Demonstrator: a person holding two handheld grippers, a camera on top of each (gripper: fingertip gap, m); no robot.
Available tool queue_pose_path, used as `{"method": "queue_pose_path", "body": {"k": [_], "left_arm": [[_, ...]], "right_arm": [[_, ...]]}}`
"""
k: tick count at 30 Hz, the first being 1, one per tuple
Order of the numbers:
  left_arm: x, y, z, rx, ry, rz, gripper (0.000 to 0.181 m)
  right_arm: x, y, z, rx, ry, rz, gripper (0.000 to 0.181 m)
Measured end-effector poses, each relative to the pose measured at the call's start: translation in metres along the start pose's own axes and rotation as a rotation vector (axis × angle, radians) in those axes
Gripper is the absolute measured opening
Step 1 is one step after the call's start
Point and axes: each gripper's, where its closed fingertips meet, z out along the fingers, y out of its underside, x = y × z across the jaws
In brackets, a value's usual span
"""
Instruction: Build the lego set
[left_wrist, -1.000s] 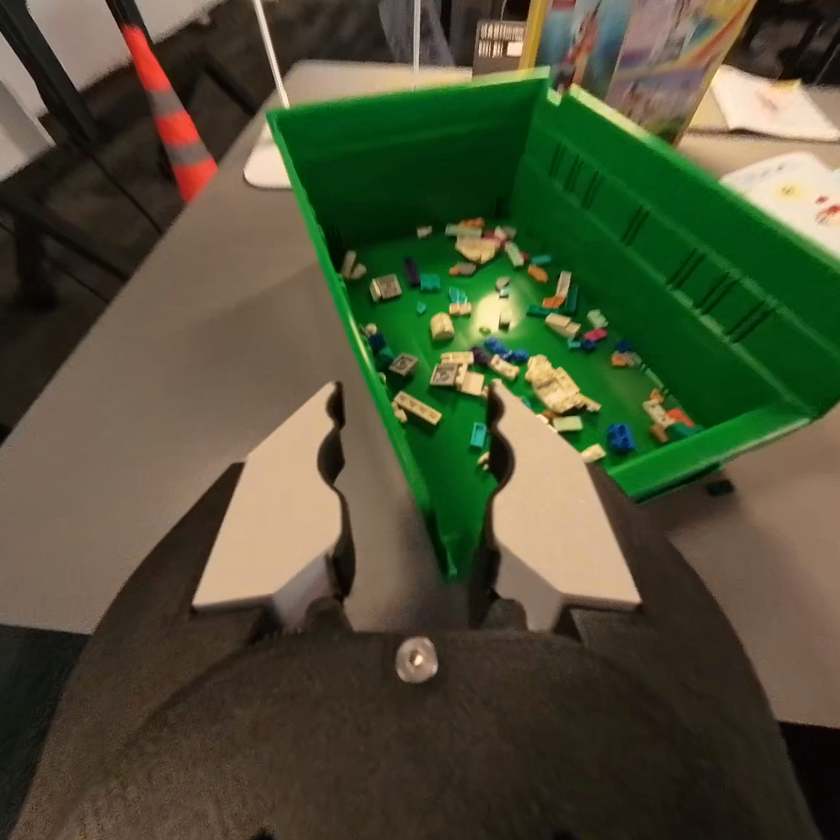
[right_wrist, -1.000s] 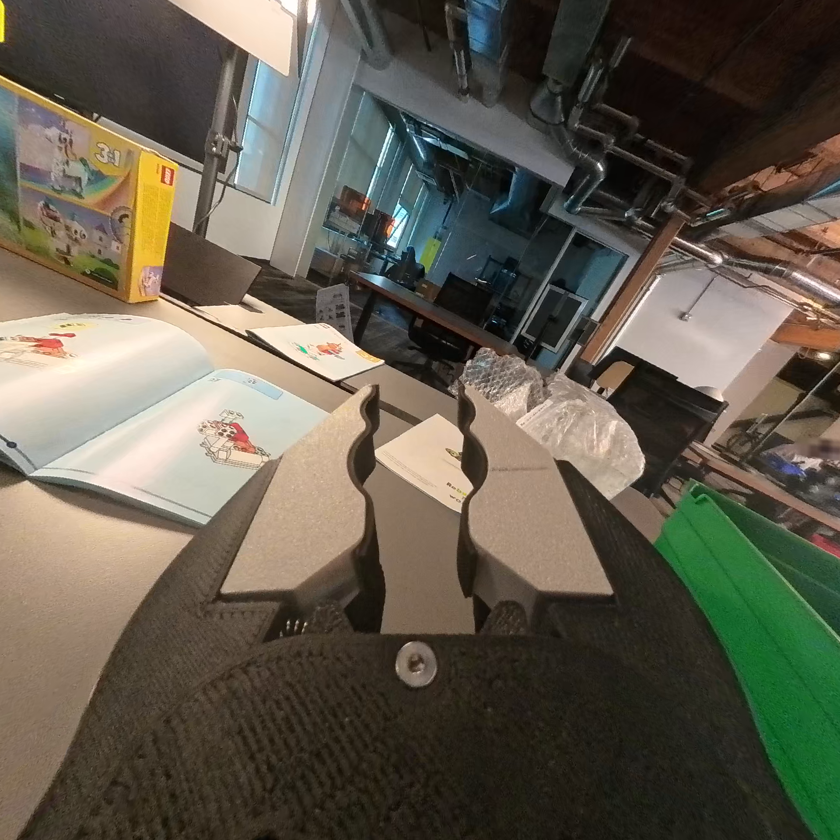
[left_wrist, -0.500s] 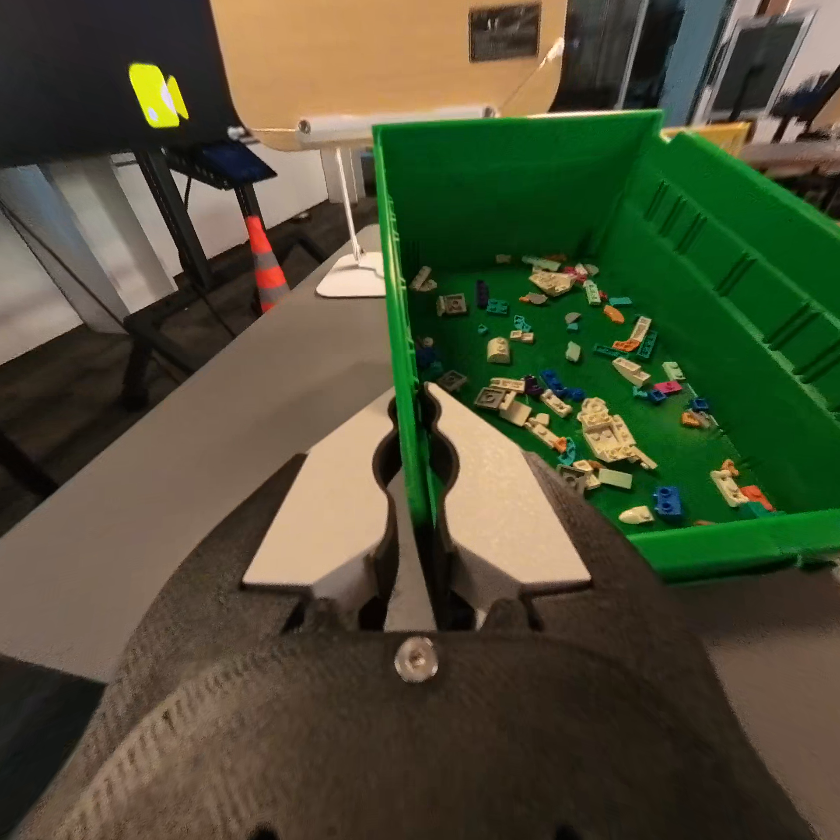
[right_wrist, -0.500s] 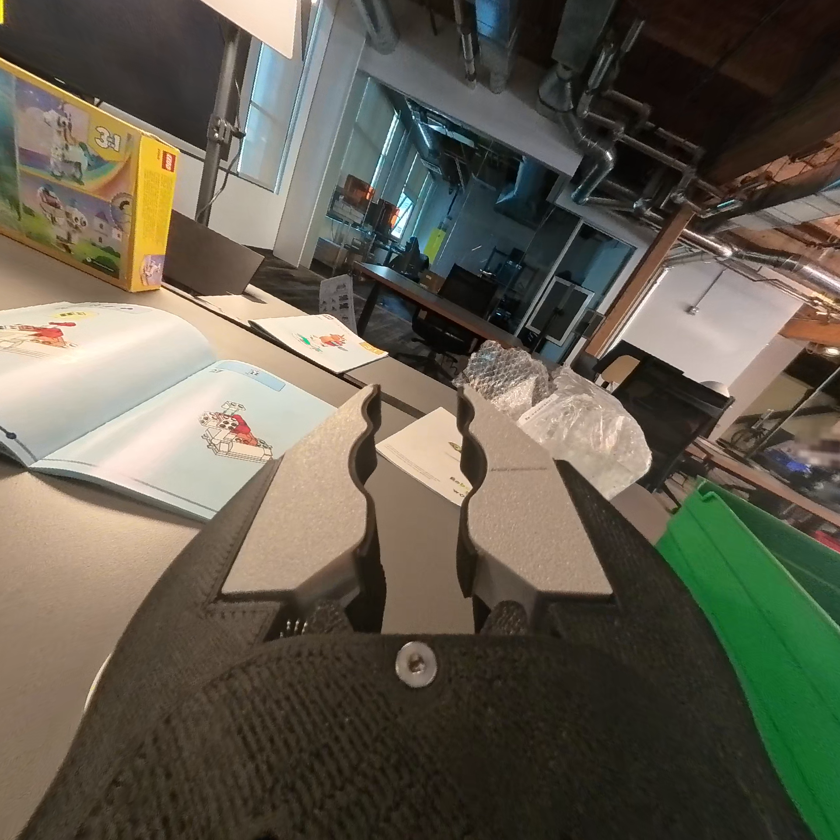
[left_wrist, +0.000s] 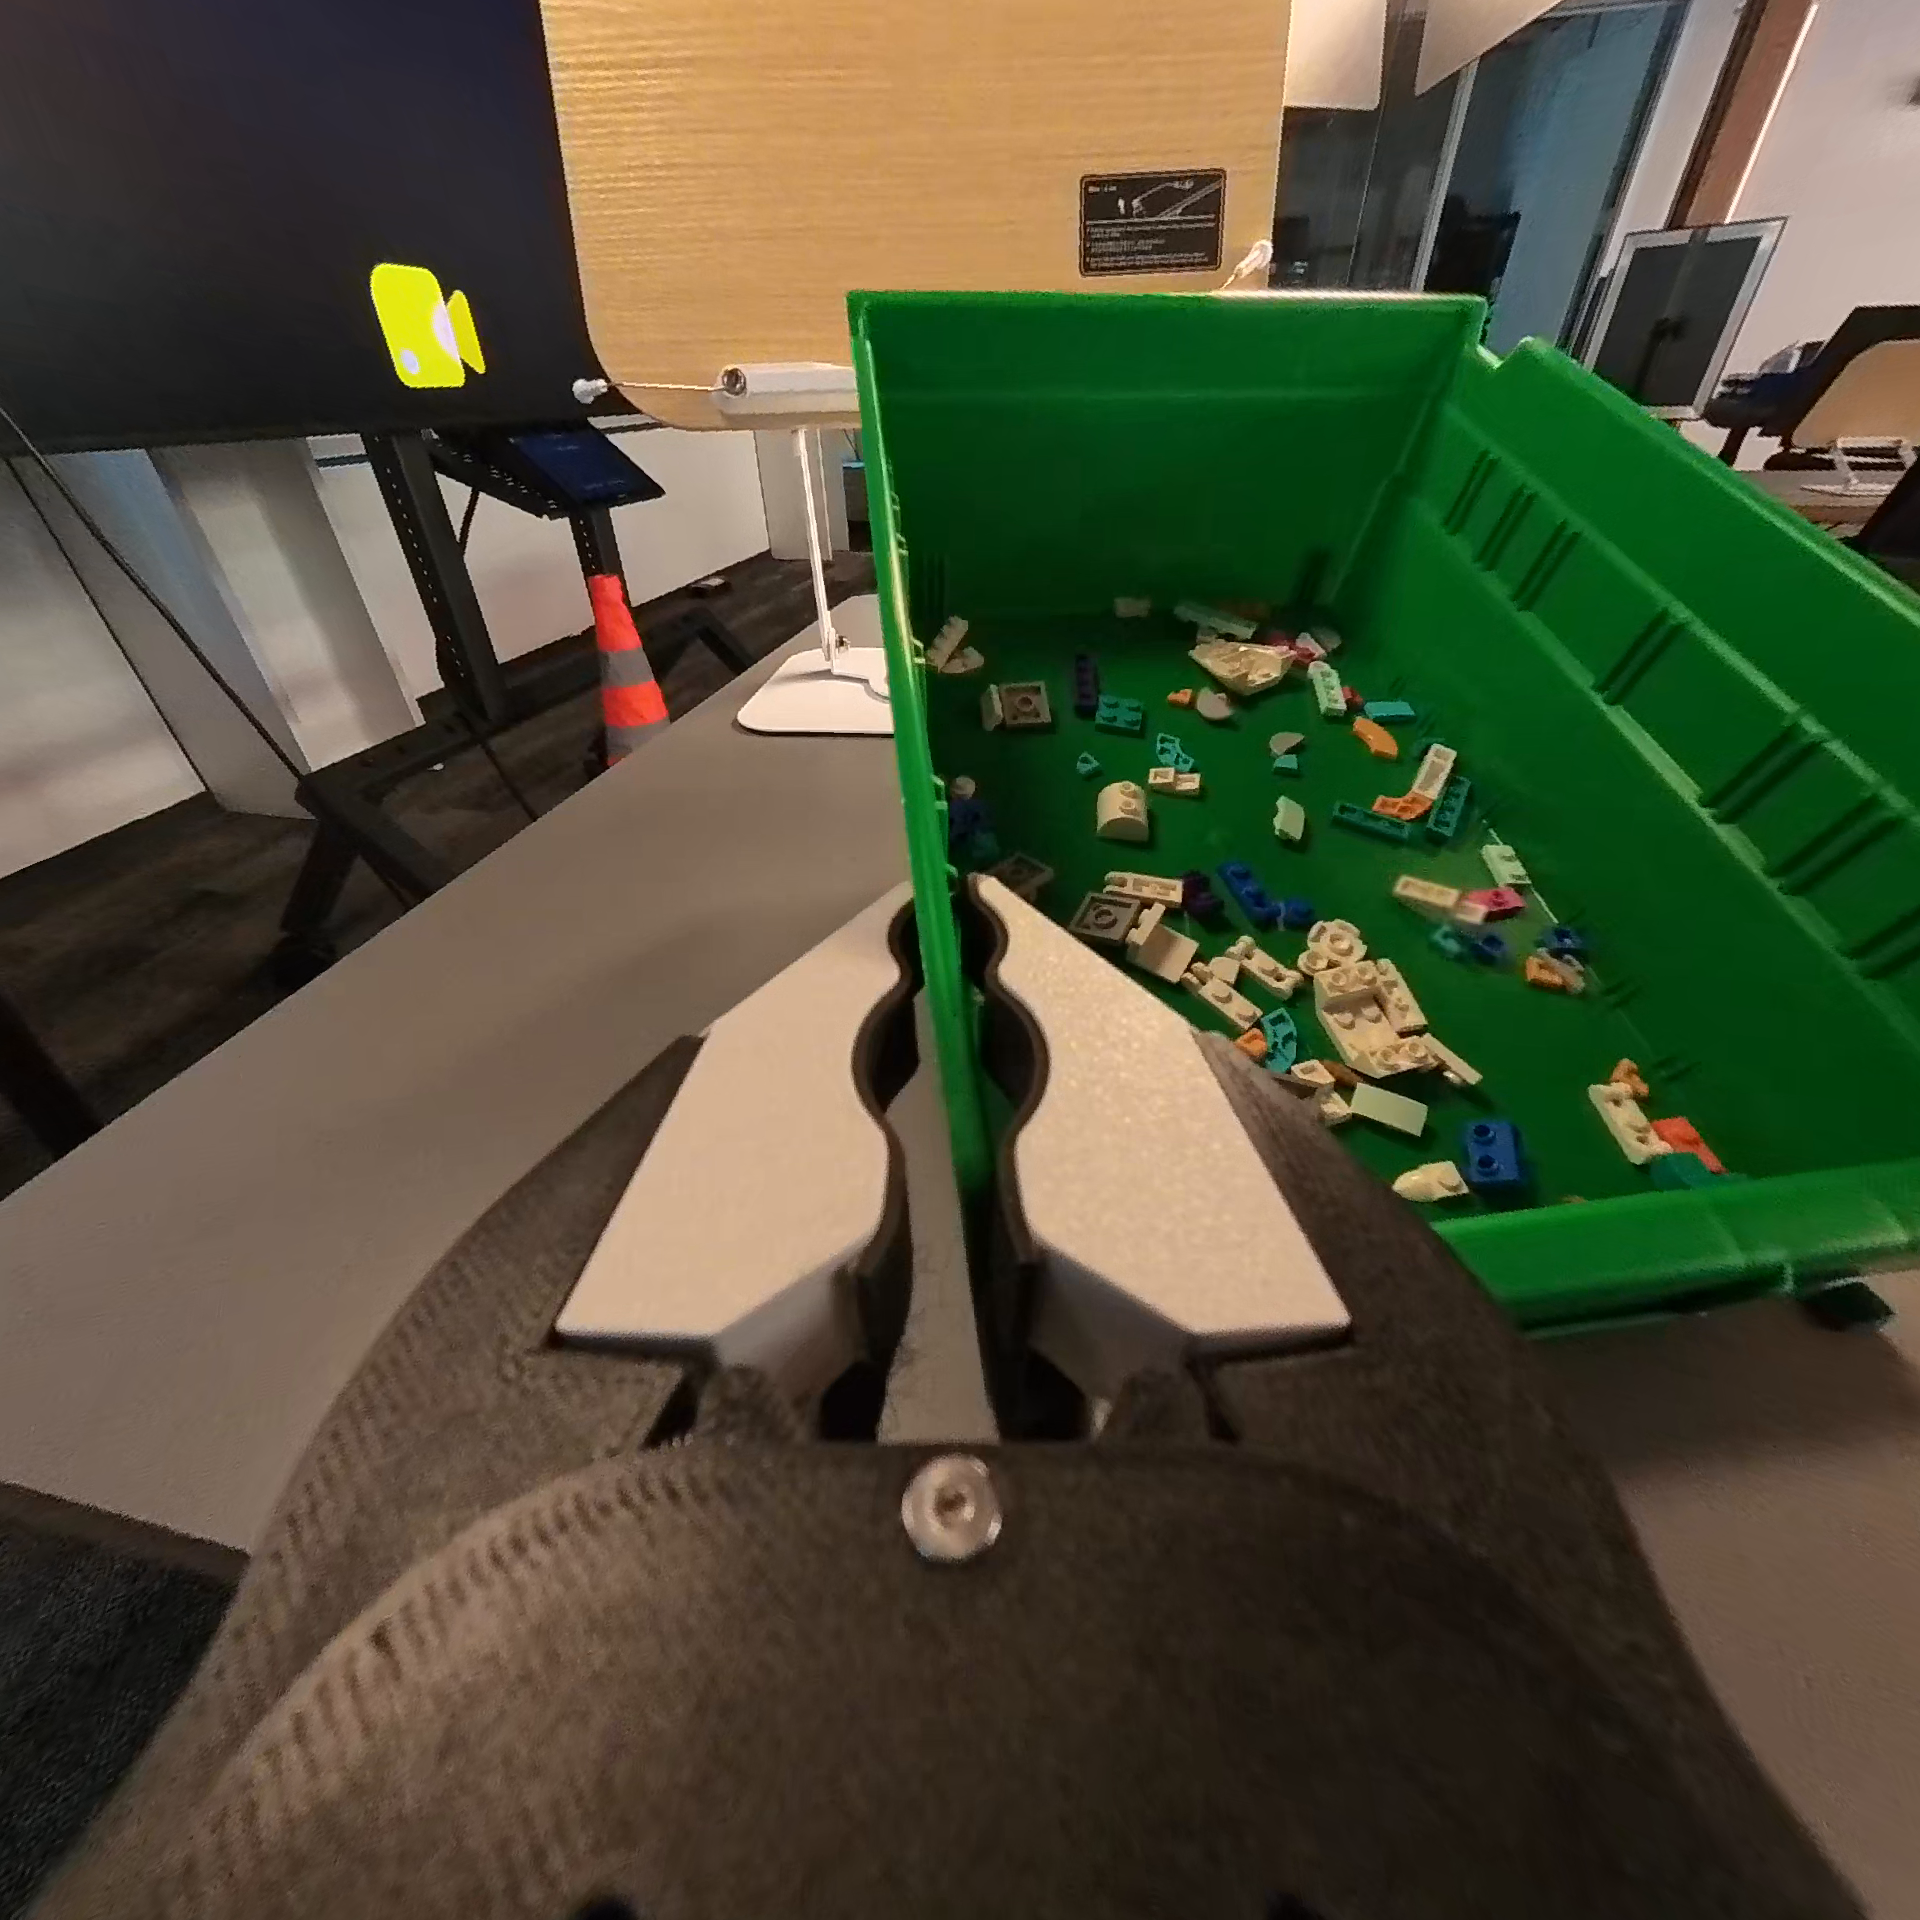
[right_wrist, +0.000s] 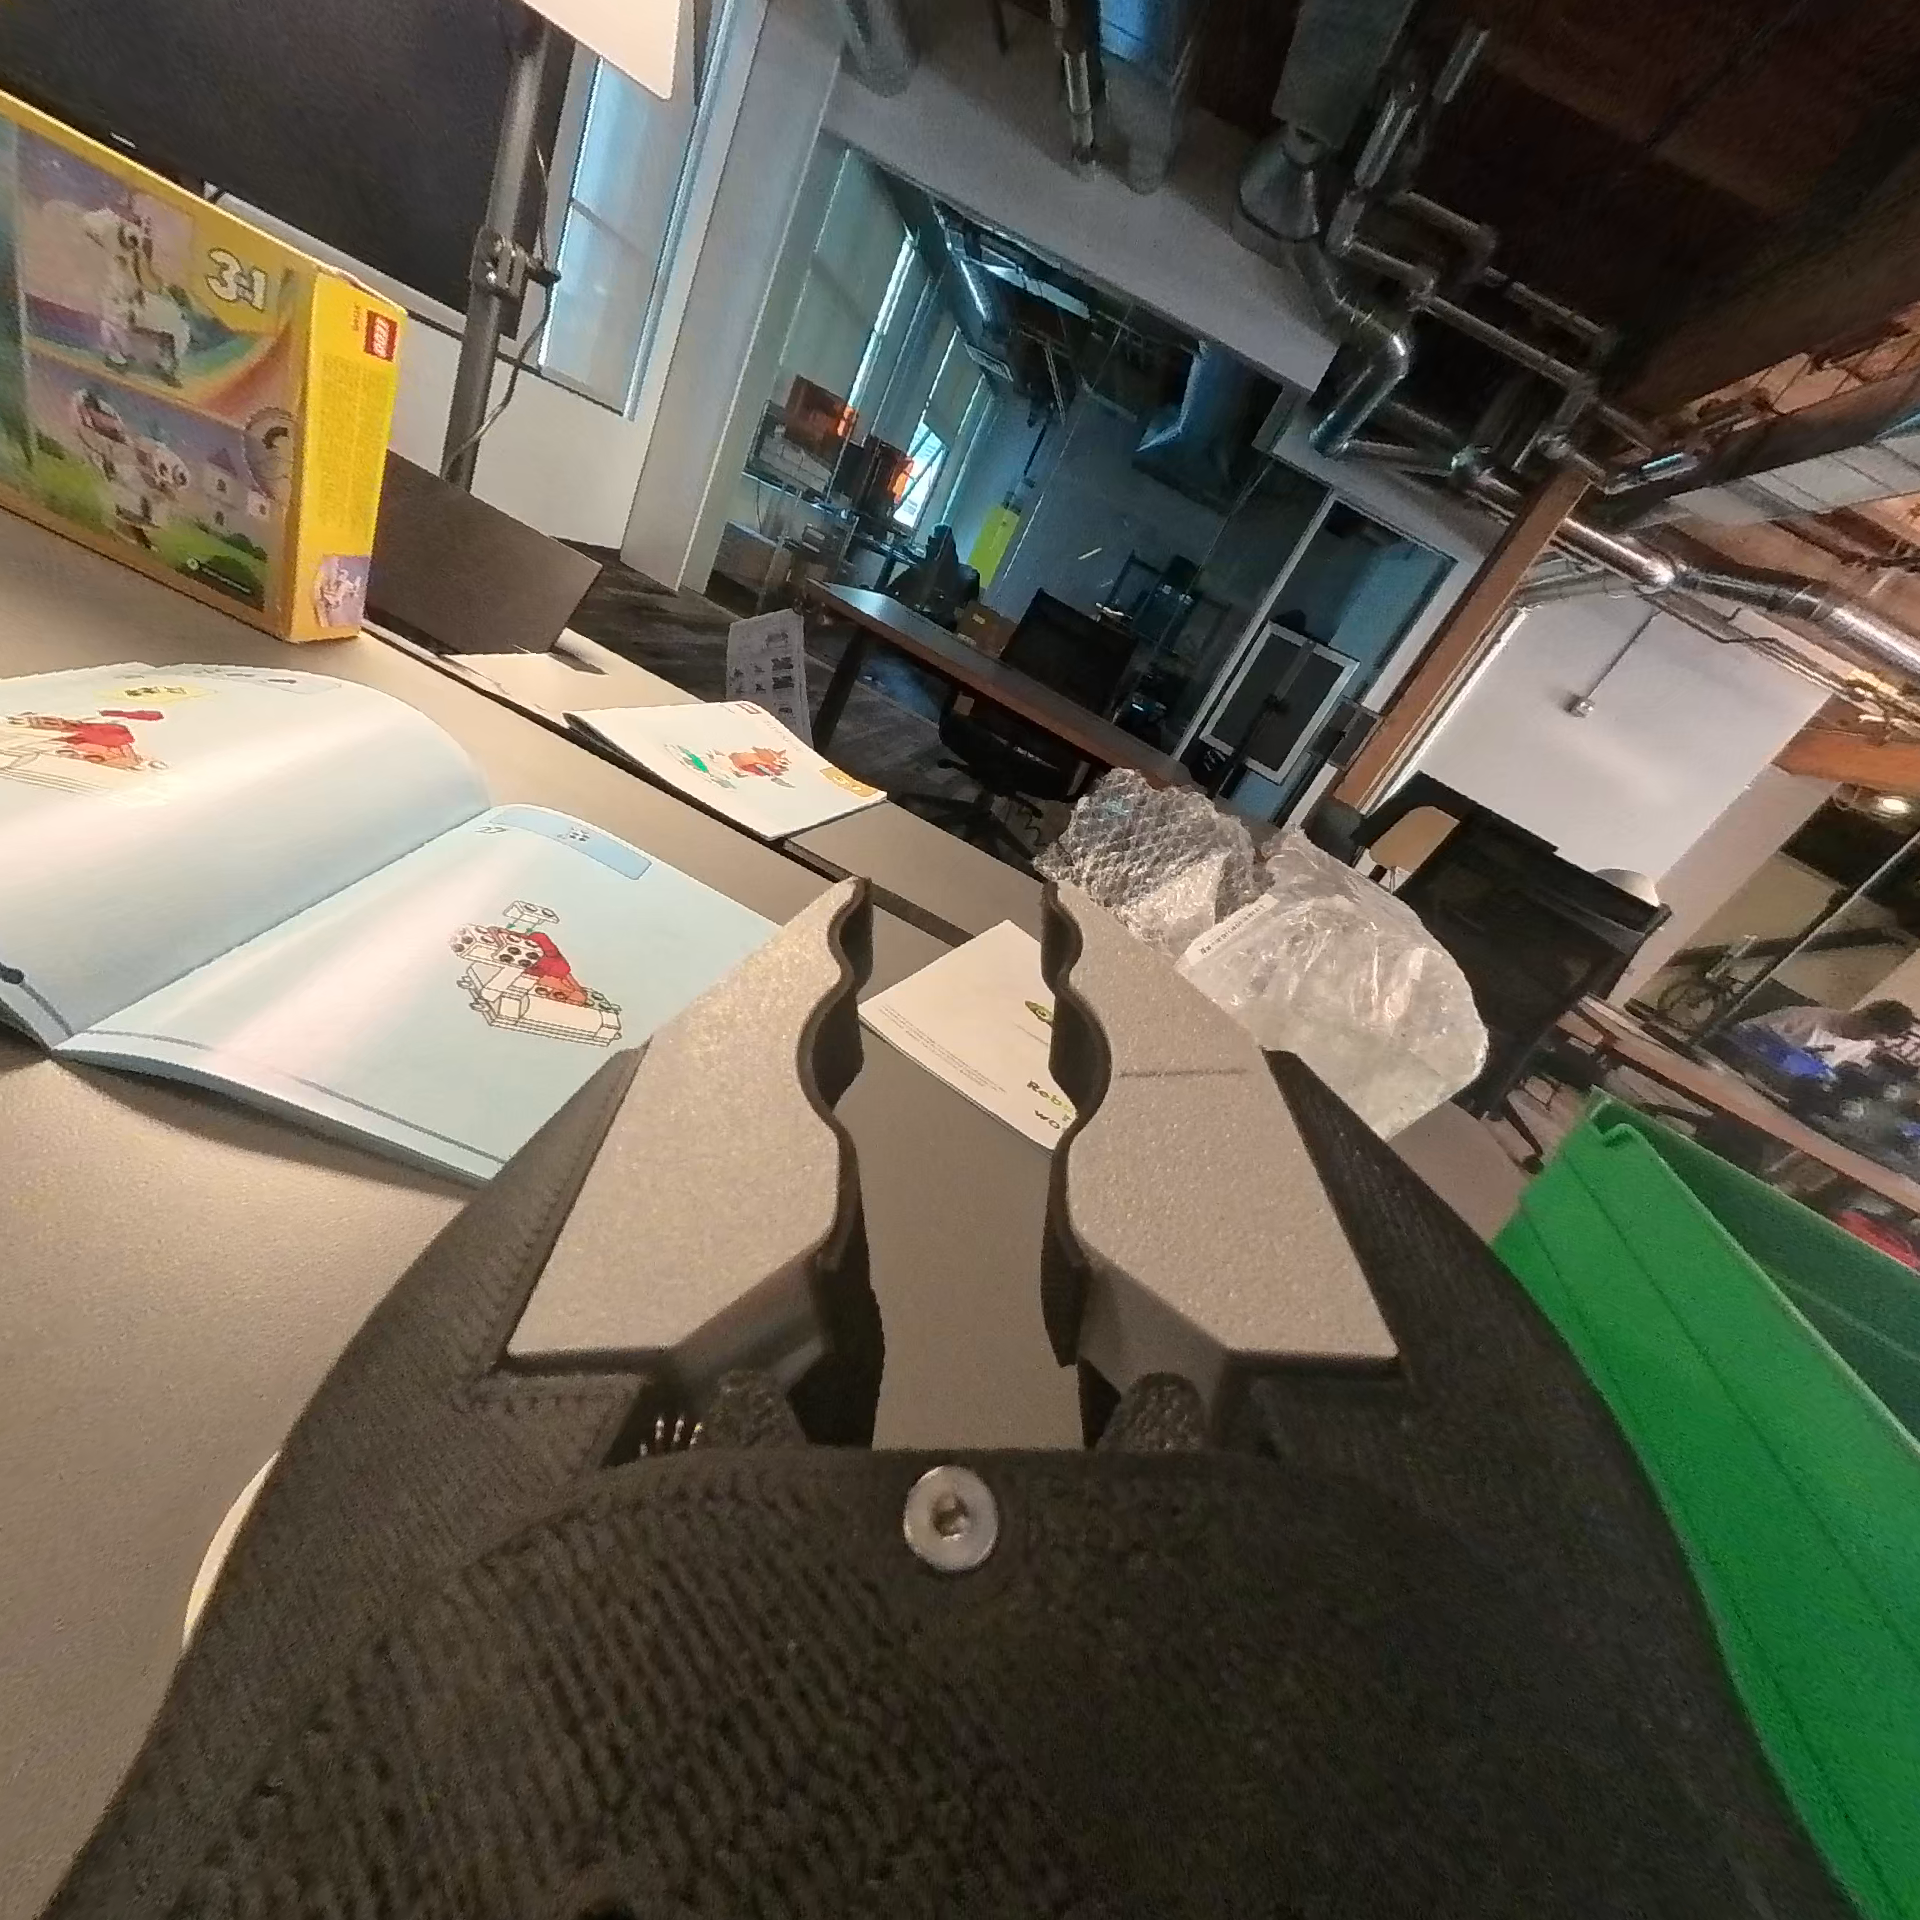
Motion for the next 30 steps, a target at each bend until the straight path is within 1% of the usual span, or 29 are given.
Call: {"method": "queue_pose_path", "body": {"k": [17, 30], "left_arm": [[-0.0007, 0.0, -0.0015, 0.002, -0.026, 0.004, 0.002], [-0.0012, -0.0001, -0.0019, 0.003, -0.033, 0.017, 0.002]], "right_arm": [[-0.0002, 0.0008, 0.0005, -0.001, -0.007, 0.002, 0.03], [-0.006, -0.0053, -0.001, 0.005, -0.007, 0.001, 0.029]]}}
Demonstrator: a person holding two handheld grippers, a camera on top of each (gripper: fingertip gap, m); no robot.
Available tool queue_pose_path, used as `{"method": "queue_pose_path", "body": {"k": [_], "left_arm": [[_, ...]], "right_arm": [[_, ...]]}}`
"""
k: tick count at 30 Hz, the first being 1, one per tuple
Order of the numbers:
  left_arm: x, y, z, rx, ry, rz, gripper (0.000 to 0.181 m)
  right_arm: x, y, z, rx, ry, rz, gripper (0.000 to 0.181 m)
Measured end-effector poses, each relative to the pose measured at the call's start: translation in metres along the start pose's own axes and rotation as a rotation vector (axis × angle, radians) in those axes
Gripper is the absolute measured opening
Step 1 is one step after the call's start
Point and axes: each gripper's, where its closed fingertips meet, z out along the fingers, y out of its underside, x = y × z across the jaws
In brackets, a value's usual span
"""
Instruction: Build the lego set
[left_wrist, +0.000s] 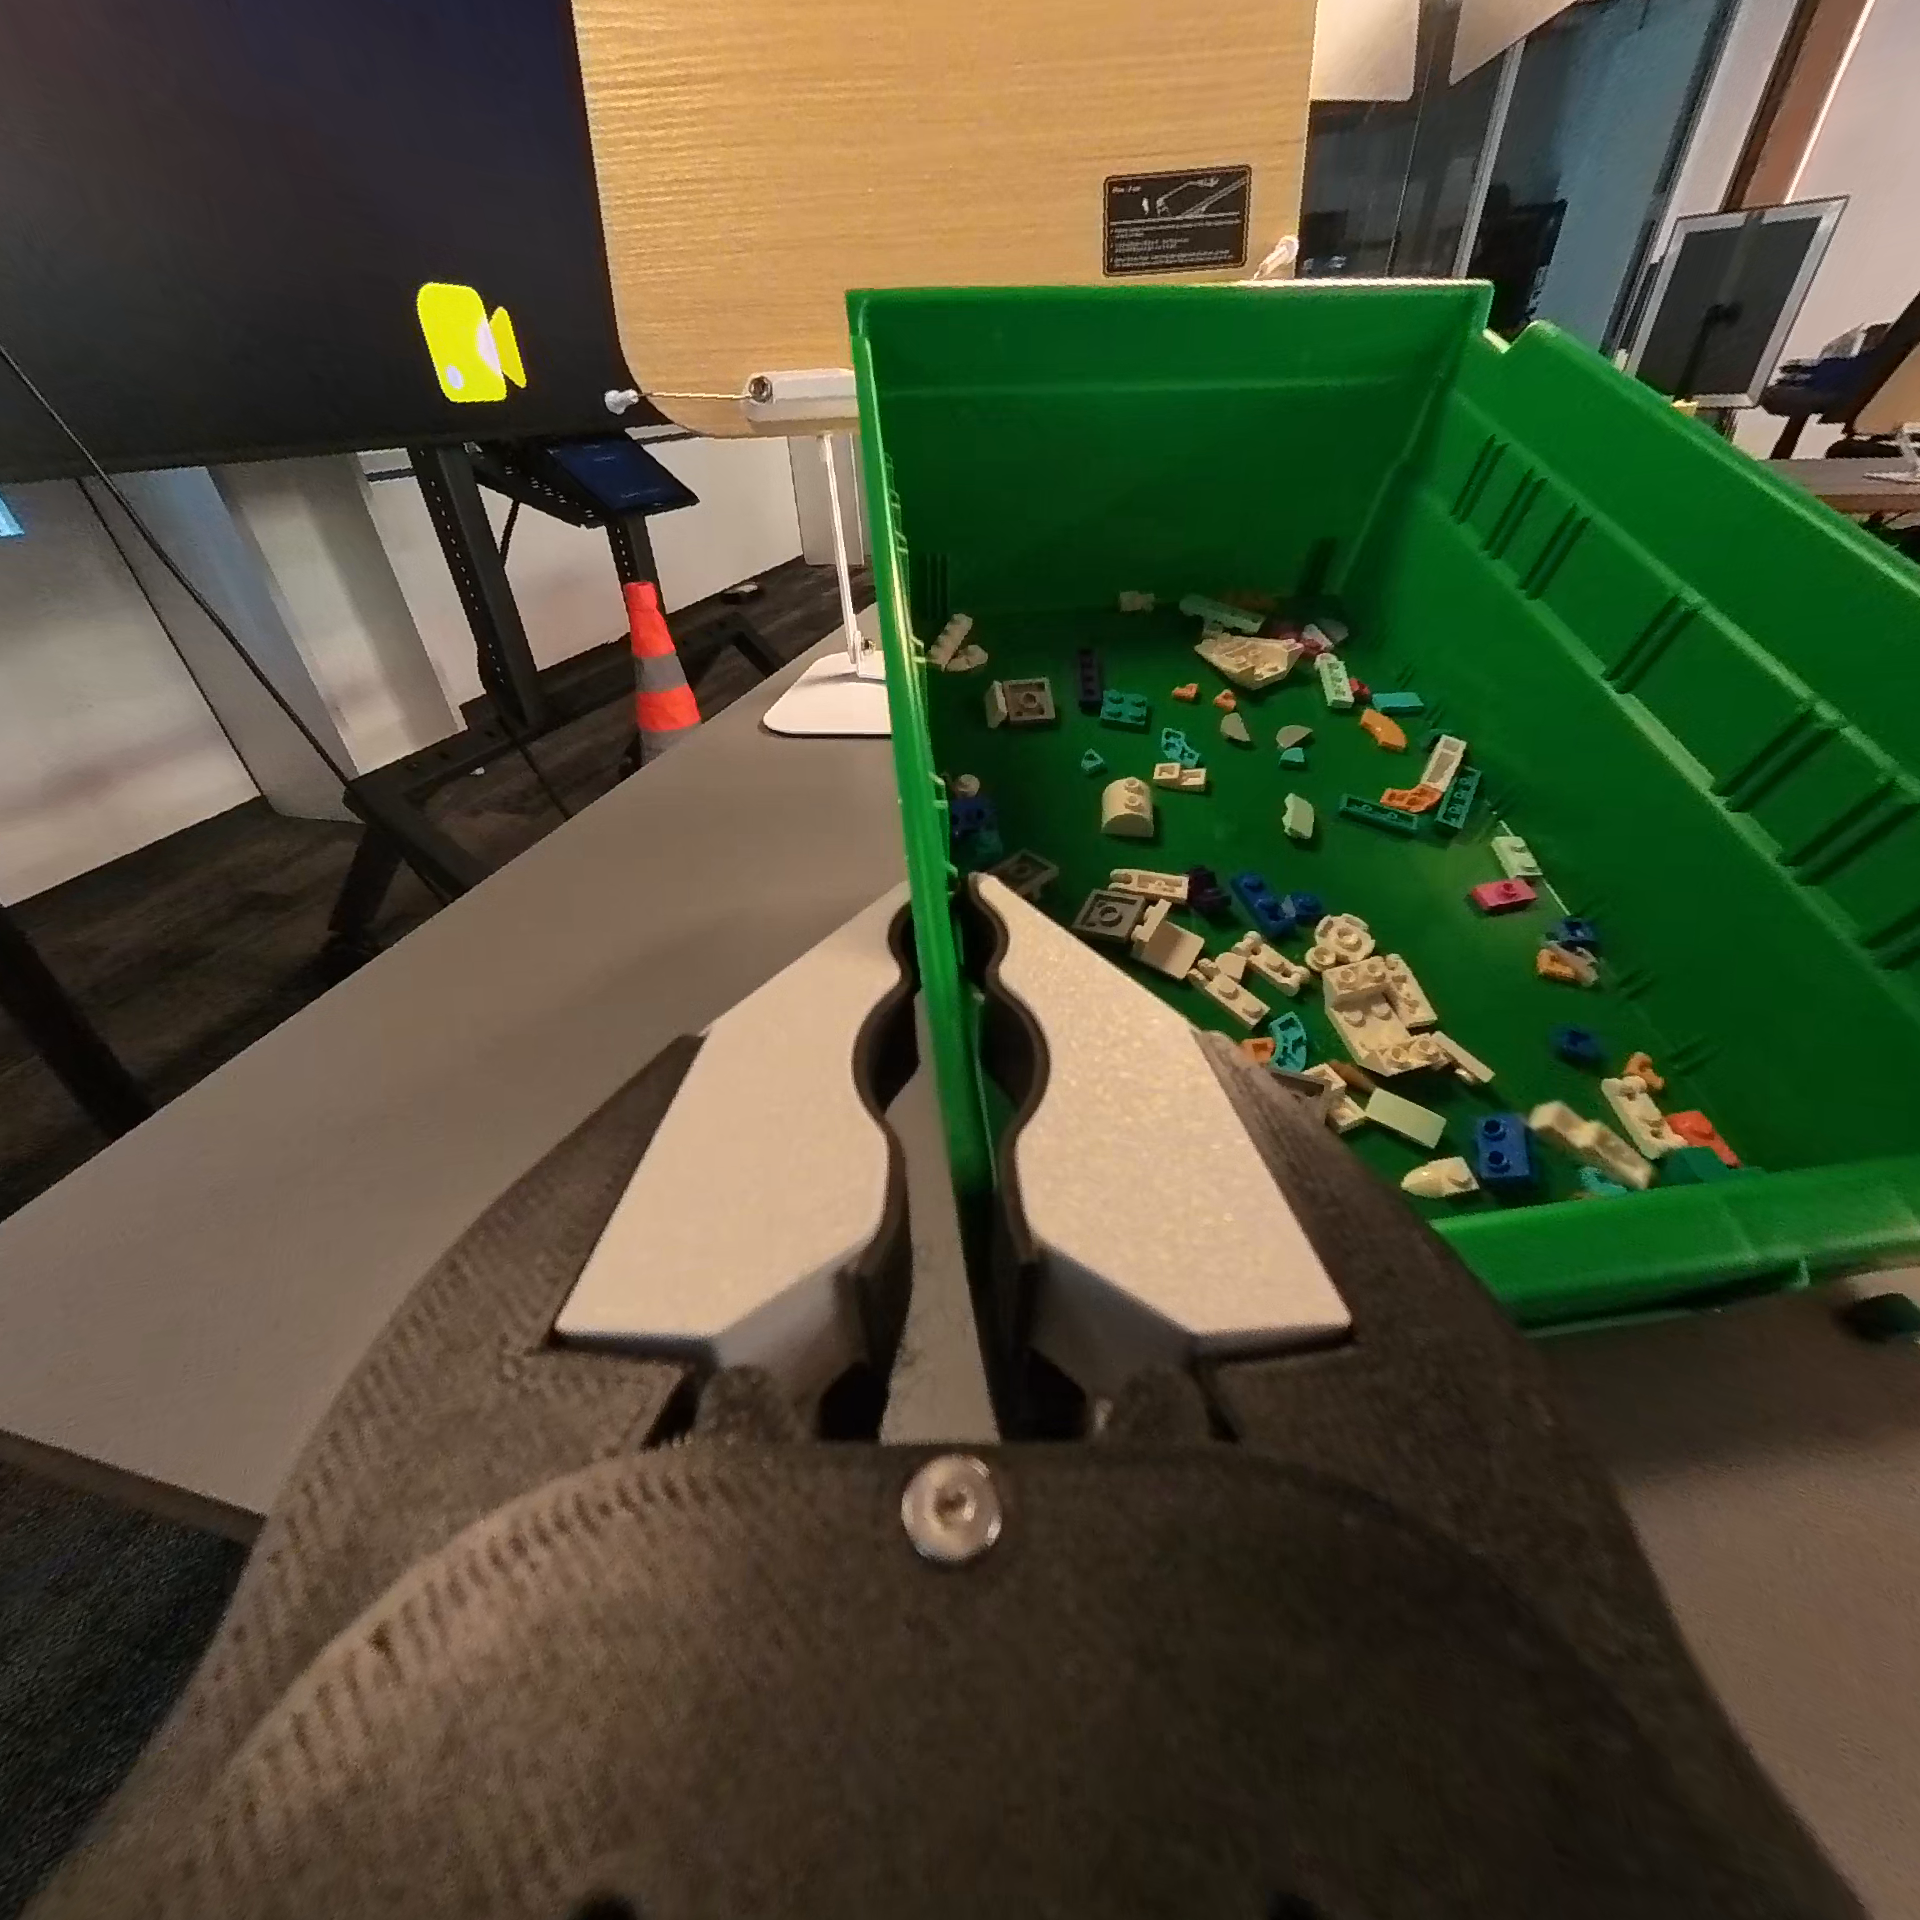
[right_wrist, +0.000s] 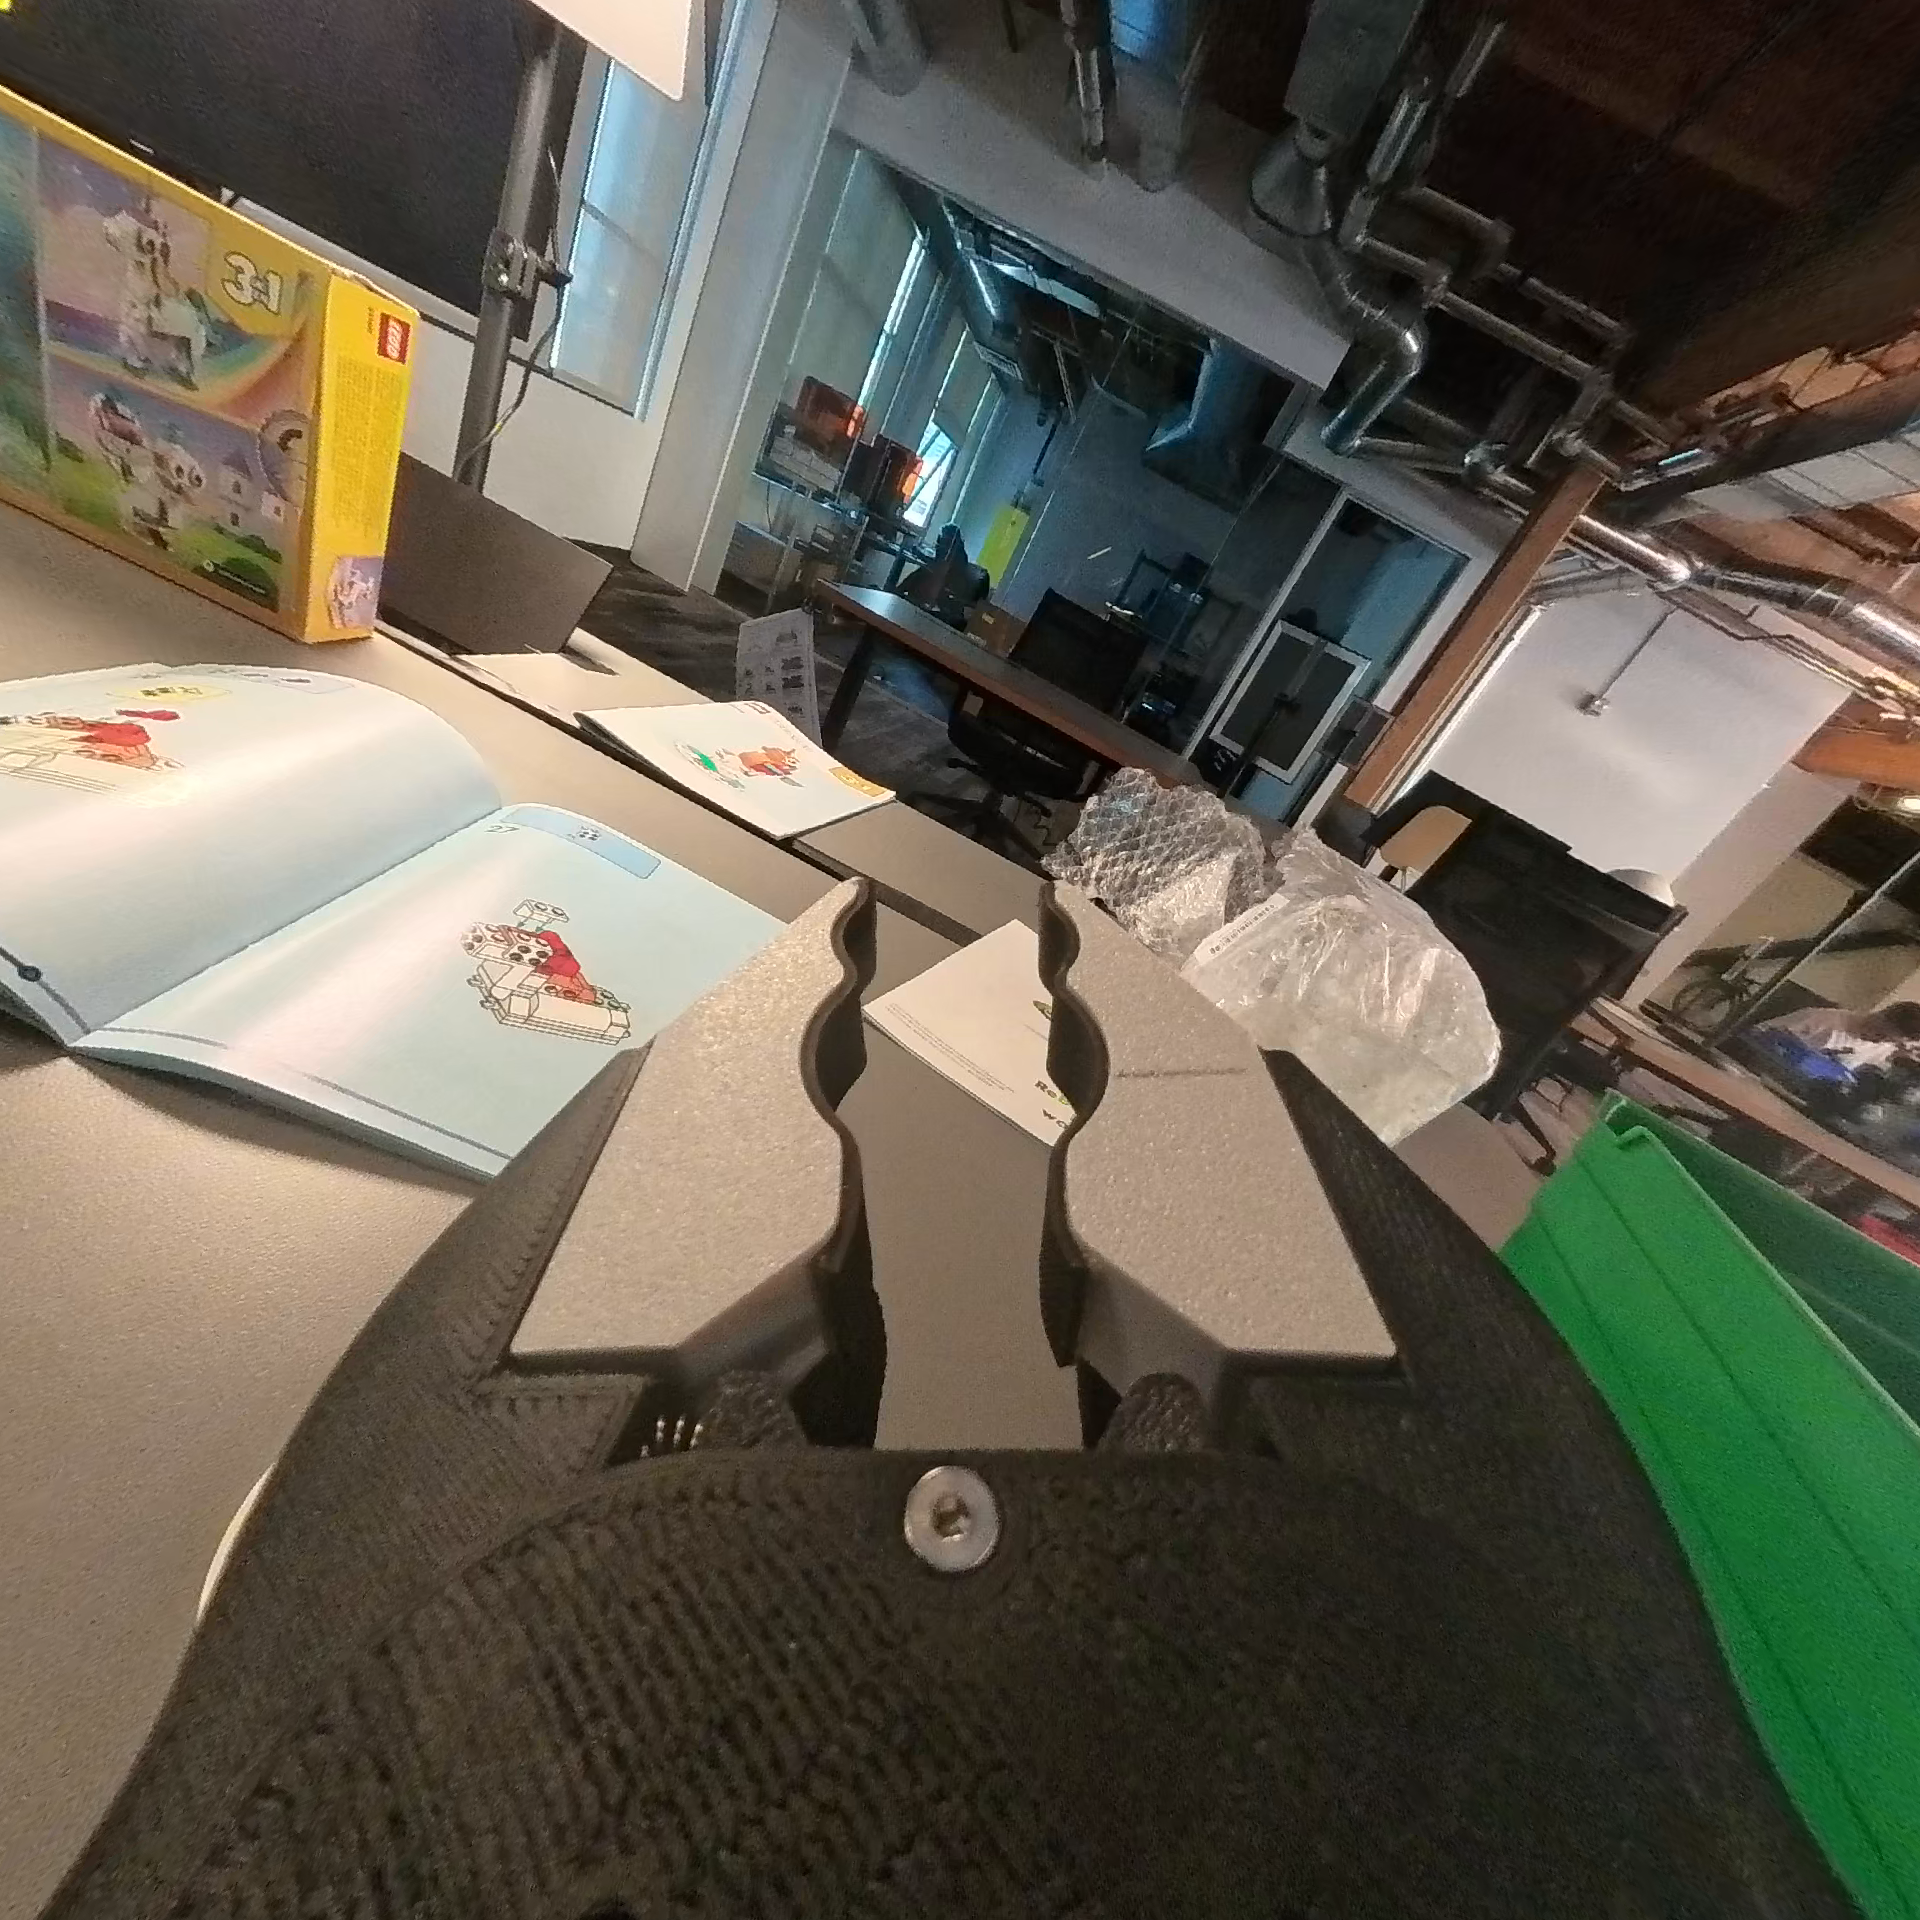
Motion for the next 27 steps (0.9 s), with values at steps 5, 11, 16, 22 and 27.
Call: {"method": "queue_pose_path", "body": {"k": [5, 11, 16, 22, 27], "left_arm": [[0.0, 0.0, 0.001, -0.009, 0.002, 0.006, 0.002], [-0.001, 0.0, 0.002, -0.01, 0.001, 0.01, 0.002], [-0.002, 0.0, 0.004, -0.013, 0.001, 0.013, 0.003], [-0.004, 0.001, 0.009, -0.041, 0.027, -0.028, 0.002], [-0.022, 0.005, 0.02, -0.11, 0.097, -0.227, 0.002]], "right_arm": [[-0.001, -0.002, 0.001, 0.0, 0.0, -0.003, 0.029], [0.0, -0.002, 0.0, 0.007, 0.009, -0.007, 0.028], [0.001, 0.001, 0.001, 0.005, 0.006, -0.008, 0.027], [0.001, 0.004, 0.0, 0.014, -0.007, -0.001, 0.028], [0.006, 0.004, 0.0, 0.012, -0.004, 0.006, 0.028]]}}
